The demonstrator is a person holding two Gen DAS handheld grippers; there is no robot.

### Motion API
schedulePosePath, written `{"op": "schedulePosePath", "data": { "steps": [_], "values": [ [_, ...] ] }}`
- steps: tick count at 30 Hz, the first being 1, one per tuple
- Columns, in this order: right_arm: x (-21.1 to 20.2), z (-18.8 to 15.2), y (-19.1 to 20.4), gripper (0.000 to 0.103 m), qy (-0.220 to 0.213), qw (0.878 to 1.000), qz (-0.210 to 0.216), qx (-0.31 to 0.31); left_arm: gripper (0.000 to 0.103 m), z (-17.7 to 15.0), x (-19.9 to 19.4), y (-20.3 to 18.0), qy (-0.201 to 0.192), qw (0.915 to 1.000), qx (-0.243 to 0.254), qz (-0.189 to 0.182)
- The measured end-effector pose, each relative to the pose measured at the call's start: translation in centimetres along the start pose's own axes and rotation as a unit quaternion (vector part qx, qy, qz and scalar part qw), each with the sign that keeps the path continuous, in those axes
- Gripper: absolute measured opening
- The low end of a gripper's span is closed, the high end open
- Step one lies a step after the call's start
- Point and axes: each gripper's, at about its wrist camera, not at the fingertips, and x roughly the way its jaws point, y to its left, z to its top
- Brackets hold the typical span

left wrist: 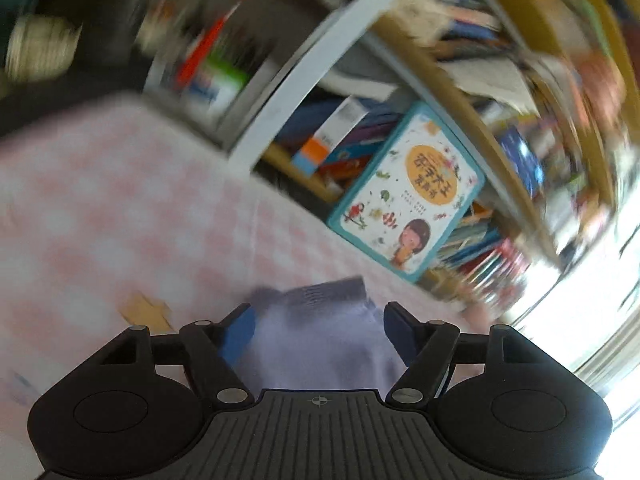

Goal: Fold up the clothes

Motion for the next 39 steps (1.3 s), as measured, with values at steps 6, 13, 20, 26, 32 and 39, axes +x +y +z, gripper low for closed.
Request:
{"op": "schedulePosePath", "data": {
  "steps": [6,13,20,26,32,39],
  "values": [
    [-2.5,-2.8,1.2,0.043,0.039,0.984,-0.087,-0.15,0.064,-2.3,-0.8,-0.7,0.03,0.9956,0.074,0.049],
    [-2.8,-3.4,0.1,0.013,0.061,0.99,-0.055,-0.117,0.013,-3.6,1.0,0.5,0.07,0.9969,0.034,0.01],
    [-4.6,-3.7,1.6,0.006,0.065,0.991,-0.011,-0.113,0.007,-3.6,-2.2,1.4,0.055,0.9979,0.007,-0.034],
    [-7.9,-5.9,2.7,0.006,0.075,0.986,-0.018,-0.147,0.007,-4.6,-5.6,2.3,0.057,0.9978,0.019,-0.027],
    [-7.6,-6.2,3.6,0.03,0.071,0.973,-0.077,-0.205,0.023,-3.6,-5.9,0.8,0.051,0.9942,0.092,0.021],
    [-4.6,-3.3,6.7,0.029,0.024,0.959,-0.071,-0.272,0.025,-0.3,-3.5,-3.7,0.012,0.9879,0.153,-0.02]
  ]
}}
